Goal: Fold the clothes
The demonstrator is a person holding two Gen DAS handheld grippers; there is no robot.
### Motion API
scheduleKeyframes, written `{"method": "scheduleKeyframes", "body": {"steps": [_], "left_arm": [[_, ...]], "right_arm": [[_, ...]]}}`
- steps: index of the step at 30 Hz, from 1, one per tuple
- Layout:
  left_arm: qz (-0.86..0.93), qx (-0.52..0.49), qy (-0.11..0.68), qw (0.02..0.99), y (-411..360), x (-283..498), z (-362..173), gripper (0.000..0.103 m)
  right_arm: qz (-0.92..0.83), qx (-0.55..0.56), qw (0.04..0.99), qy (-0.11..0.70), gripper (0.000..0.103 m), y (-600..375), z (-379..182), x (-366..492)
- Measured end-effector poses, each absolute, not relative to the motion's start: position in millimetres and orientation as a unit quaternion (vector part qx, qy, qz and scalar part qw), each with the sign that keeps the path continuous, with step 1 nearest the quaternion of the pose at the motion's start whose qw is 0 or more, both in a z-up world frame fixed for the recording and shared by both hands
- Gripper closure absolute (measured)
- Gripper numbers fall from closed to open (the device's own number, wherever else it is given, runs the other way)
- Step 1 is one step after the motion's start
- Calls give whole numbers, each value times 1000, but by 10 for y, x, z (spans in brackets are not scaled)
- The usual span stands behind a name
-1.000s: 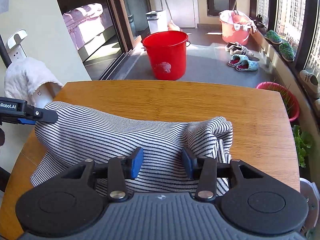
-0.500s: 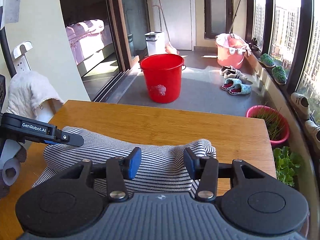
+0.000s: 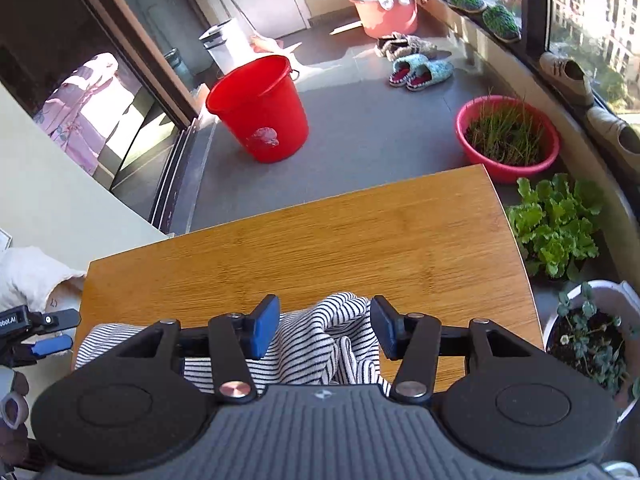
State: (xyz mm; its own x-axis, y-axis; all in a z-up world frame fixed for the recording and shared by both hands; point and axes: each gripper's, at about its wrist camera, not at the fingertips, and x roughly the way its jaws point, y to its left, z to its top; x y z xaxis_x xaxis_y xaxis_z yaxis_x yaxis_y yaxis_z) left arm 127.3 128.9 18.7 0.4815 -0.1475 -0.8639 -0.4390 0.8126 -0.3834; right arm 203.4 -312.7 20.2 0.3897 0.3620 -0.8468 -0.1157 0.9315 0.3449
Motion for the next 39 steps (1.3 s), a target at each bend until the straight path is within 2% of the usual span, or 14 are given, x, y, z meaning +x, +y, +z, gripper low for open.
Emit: {"method": "scheduleKeyframes", "body": {"steps": [3, 4, 5, 6, 7, 9, 16, 24, 29, 33, 34, 35, 36, 39], "left_arm": [[85, -329, 524, 781, 1293, 1331, -32, 23], [82, -338, 529, 774, 1282, 1335, -97, 30], [76, -339, 532, 772, 1265, 1335, -153, 35], [68, -338, 530, 775, 1256, 1355, -170, 50], [58, -337, 520, 782, 1257, 1382, -147, 60], [39, -324, 495, 805, 1256, 1431, -18, 65], [-2, -274, 439, 856, 1143, 1216, 466, 65], [27, -273, 506, 818, 1021, 563, 10, 61], [49, -277, 469, 837, 1096, 340, 323, 60], [-3, -277, 422, 863, 951, 523, 641, 39], [-16, -277, 414, 867, 905, 583, 685, 29], [-28, -275, 423, 863, 827, 683, 607, 25], [-27, -267, 441, 856, 749, 778, 480, 26], [-9, -261, 491, 831, 648, 930, 87, 38]], "right_arm": [[138, 162, 783, 585, 57, -3080, -98, 2180], [146, 154, 780, 588, 59, -3028, -144, 2165], [158, 128, 786, 584, 66, -2965, -165, 2143], [168, 110, 792, 577, 73, -2918, -158, 2133], [178, 109, 798, 565, 80, -2908, -87, 2152], [198, 109, 810, 541, 83, -2889, 57, 2189], [251, 114, 842, 464, 87, -2988, 445, 2035], [210, 122, 829, 503, 86, -3285, 57, 1489], [199, 110, 838, 496, 85, -3249, 35, 1439], [203, 56, 851, 481, 80, -3092, 36, 1485], [204, 35, 856, 475, 75, -3049, 19, 1475], [203, 27, 858, 472, 70, -3032, 2, 1458], [202, 30, 857, 473, 69, -3030, -11, 1453], [199, 40, 856, 476, 67, -3027, -50, 1438]]}}
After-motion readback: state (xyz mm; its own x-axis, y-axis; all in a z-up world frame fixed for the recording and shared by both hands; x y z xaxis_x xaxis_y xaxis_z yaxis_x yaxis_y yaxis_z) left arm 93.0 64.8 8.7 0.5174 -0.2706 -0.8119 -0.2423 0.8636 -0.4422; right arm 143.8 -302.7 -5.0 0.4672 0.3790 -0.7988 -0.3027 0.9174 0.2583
